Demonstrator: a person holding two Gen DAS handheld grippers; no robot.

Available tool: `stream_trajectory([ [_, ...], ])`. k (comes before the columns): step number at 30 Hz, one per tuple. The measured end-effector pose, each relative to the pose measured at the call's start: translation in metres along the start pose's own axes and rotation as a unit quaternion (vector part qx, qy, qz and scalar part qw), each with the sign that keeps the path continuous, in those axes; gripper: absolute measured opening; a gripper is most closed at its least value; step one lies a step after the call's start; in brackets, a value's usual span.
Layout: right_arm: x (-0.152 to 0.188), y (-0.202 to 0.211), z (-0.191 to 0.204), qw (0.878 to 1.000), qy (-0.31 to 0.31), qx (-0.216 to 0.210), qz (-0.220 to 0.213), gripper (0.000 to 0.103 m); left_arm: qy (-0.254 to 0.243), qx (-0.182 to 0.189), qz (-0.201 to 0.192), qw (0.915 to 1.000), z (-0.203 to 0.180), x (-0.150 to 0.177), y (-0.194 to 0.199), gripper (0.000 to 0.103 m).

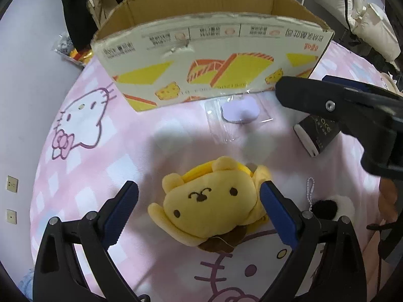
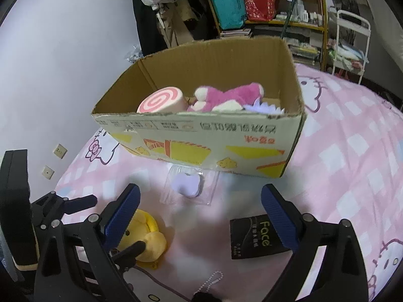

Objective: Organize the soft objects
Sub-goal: 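Lower the left tool onto the yellow dog plush beside the box, then close the left tool on the yellow dog while the right tool grasps the clear bag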

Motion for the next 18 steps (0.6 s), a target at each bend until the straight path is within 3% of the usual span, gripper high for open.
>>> stream_trajectory([
  [10,0.009,-0.02,0.002,1.0,0.012,0.003,0.025,0.101,0.056,0.033,0.045,0.9968,0.006,0.01,-0.021,0.097],
  [18,0.017,-0.041,0.003,0.999,0.012,0.002,0.048,0.1,0.097,0.058,0.069,0.9912,0.015,0.017,-0.029,0.093],
])
Point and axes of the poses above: each gripper's, at about its wrist camera, not at the fingertips, and y roughly against the way its jaws point, z to its left, x to its underside, the point moved 6 cm from there along -y, roughly the way its jaws point, and after that the axes turned 12 degrees about -z, right-handed, at the moved point
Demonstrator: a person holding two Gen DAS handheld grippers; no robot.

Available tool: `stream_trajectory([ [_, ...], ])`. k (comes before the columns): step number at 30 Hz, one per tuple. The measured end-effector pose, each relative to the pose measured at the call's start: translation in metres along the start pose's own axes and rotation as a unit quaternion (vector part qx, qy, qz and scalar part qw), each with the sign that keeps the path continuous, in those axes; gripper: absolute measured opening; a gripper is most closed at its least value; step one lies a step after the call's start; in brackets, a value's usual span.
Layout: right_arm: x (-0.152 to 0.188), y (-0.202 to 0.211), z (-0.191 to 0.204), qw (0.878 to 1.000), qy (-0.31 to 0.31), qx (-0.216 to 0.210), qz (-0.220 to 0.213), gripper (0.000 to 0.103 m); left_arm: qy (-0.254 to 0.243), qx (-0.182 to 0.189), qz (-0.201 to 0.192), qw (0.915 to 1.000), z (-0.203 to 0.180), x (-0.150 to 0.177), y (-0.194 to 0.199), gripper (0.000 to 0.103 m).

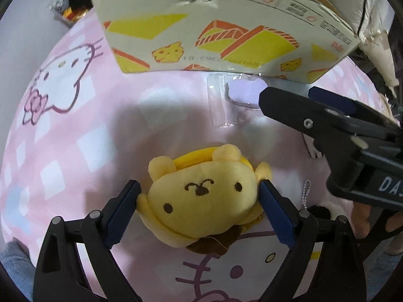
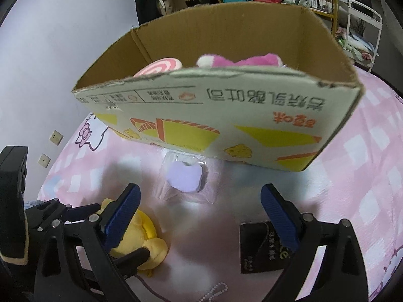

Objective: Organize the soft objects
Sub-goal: 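Close the left tool on the yellow dog while the right tool grasps the clear bag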

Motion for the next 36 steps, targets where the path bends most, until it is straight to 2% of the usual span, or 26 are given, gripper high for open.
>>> stream_trajectory([
  [3,0.002,-0.007,0.003,1.0,0.002,-0.001,0.007,0.096,0.024,0.011,0.004,0.9997,0.009,0.002,-0.003,0.093],
  [12,0.006,-0.029,0.012,1.0,0.004,0.01,0.021,0.095,0.034,0.008,-0.003,0.9994,0.013,0.009,-0.005,0.093],
  [17,0.006,-0.04,0.015,0.999,0.019,0.035,0.017,0.095,0.034,0.007,-0.004,0.9994,0.018,0.012,-0.004,0.093],
  [20,0.009,-0.045,0.019,0.996,0.05,0.063,0.025,0.088,0.033,0.007,-0.004,0.9994,0.016,0.011,-0.002,0.093],
  [24,0.011,-0.05,0.022,0.995,0.067,0.072,0.035,0.084,0.032,0.004,-0.004,0.9995,0.008,0.006,-0.003,0.093],
  [27,0.011,-0.049,0.021,0.993,0.07,0.083,0.036,0.074,0.031,0.002,-0.002,0.9995,0.007,0.006,-0.002,0.093],
  [31,0.009,-0.043,0.014,0.994,0.055,0.081,0.037,0.052,0.027,0.004,-0.004,0.9996,0.005,0.005,0.001,0.086],
  [34,0.008,-0.04,0.013,0.995,0.049,0.075,0.035,0.046,0.02,0.001,-0.009,0.9998,0.004,0.003,0.005,0.081],
  [36,0.008,-0.036,0.015,0.996,0.047,0.07,0.031,0.038,0.017,0.0,-0.015,0.9997,0.003,0.001,0.008,0.078],
])
Point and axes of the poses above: each gripper's, at about its wrist camera, not at the fingertips, and y roughly against the way its jaws point, z to its left, x to its underside, the point moved 6 cm from there along -y, roughly the way its jaws point, and after that the axes turned 12 degrees about -z, right-handed, at the moved point
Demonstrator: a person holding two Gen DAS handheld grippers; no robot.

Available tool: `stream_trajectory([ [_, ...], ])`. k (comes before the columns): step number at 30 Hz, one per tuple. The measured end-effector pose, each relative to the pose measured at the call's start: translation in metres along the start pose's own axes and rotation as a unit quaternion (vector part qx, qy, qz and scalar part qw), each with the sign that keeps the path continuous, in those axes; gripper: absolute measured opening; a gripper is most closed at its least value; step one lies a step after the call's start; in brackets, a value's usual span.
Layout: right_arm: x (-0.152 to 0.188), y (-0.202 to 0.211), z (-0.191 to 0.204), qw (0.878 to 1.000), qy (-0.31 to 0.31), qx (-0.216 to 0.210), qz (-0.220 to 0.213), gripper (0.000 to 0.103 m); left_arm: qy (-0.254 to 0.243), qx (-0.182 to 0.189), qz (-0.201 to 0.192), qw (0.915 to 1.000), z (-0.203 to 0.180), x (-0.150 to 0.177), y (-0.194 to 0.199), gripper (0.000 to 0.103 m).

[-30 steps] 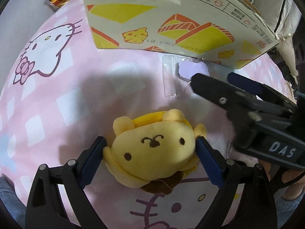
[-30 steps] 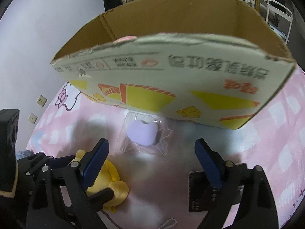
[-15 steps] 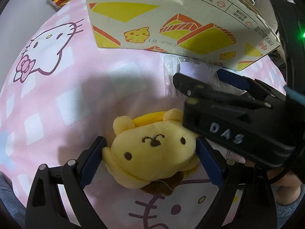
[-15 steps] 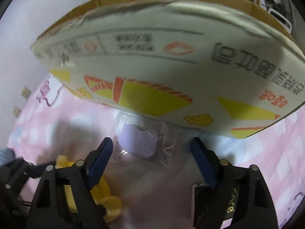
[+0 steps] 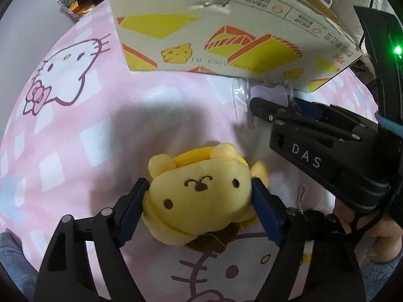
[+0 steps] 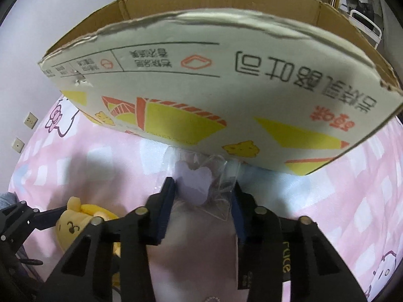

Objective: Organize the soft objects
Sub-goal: 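Close the left tool on the yellow dog while the right tool grasps the clear bag, then lift the yellow dog and clear bag with both tools over the box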

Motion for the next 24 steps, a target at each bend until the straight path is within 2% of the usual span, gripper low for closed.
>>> stream_trajectory([
  [2,0.0,0.005,-0.002,1.0,0.0,-0.002,-0.004,0.034,0.002,0.001,-0.007,1.0,-0.001,-0.002,0.005,0.075],
  [10,-0.001,0.02,-0.004,1.0,-0.013,-0.019,-0.013,0.029,0.009,-0.022,-0.049,0.9985,0.002,-0.015,0.022,0.075],
  [16,-0.004,0.044,-0.009,0.999,-0.024,-0.029,-0.034,0.014,-0.015,-0.046,-0.103,0.9935,-0.002,-0.025,0.044,0.075],
  [20,-0.003,0.052,-0.009,0.998,-0.027,-0.03,-0.043,0.013,-0.025,-0.049,-0.122,0.991,-0.008,-0.028,0.054,0.075],
  [24,-0.007,0.078,-0.021,0.997,-0.023,-0.023,-0.064,0.013,-0.037,-0.066,-0.159,0.9844,-0.011,-0.034,0.072,0.075],
])
Point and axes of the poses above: each gripper's, at about its wrist camera, not at the fingertips, and y roughly against the way its jaws point, z to its left, x to its underside, the point moved 6 cm from there along -y, roughly the way its jaws point, and after that the axes turned 12 degrees about -z, right-handed, at the moved point
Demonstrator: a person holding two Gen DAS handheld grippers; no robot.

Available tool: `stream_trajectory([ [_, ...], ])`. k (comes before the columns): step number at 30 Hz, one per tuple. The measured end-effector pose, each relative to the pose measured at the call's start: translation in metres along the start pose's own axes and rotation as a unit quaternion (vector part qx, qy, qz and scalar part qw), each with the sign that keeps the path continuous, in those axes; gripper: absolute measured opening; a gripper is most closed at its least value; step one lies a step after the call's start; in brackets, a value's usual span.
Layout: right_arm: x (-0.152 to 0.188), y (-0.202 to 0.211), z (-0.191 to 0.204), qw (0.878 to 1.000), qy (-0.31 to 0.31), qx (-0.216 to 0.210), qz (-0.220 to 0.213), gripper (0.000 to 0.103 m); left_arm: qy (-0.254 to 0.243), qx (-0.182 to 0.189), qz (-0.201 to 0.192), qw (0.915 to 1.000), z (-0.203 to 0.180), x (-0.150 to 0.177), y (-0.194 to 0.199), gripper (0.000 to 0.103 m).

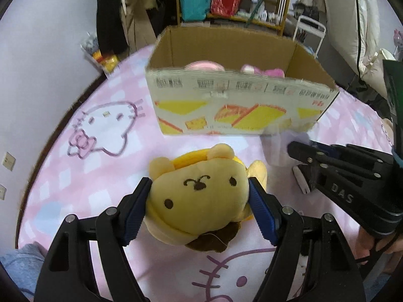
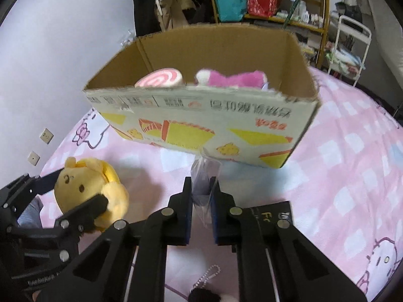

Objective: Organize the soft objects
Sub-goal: 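Lift the yellow dog and clear bag with both tools over the box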

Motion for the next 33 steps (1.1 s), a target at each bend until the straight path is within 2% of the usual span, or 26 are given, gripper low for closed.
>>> stream_trajectory([
  [6,-0.013,0.028,0.003,0.999,0.0,0.0,-0.041,0.013,-0.01,-0.015,-0.075,0.997,0.003,-0.015,0.03,0.075],
  [12,-0.026,0.059,0.006,0.996,-0.001,-0.004,-0.088,0.013,-0.022,-0.029,-0.144,0.9888,0.003,-0.034,0.054,0.075],
  [20,-0.049,0.093,0.007,0.983,0.005,0.02,-0.184,0.013,-0.025,-0.045,-0.234,0.9708,0.006,-0.06,0.091,0.075],
  [26,-0.067,0.112,0.004,0.971,0.014,0.038,-0.237,0.013,-0.027,-0.051,-0.273,0.9602,0.011,-0.079,0.108,0.075],
  [33,-0.086,0.115,-0.001,0.965,0.014,0.046,-0.257,0.013,-0.032,-0.058,-0.308,0.9489,0.016,-0.104,0.118,0.075],
])
Point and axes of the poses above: each gripper's, at about its wrist camera, not at the fingertips, and y roughly against the way its jaws point, z to its left, x to its underside, the point moved 6 cm from there along -y, roughly the way its jaws point, and after that the axes turned 12 degrees about -z, right-handed, at the moved point
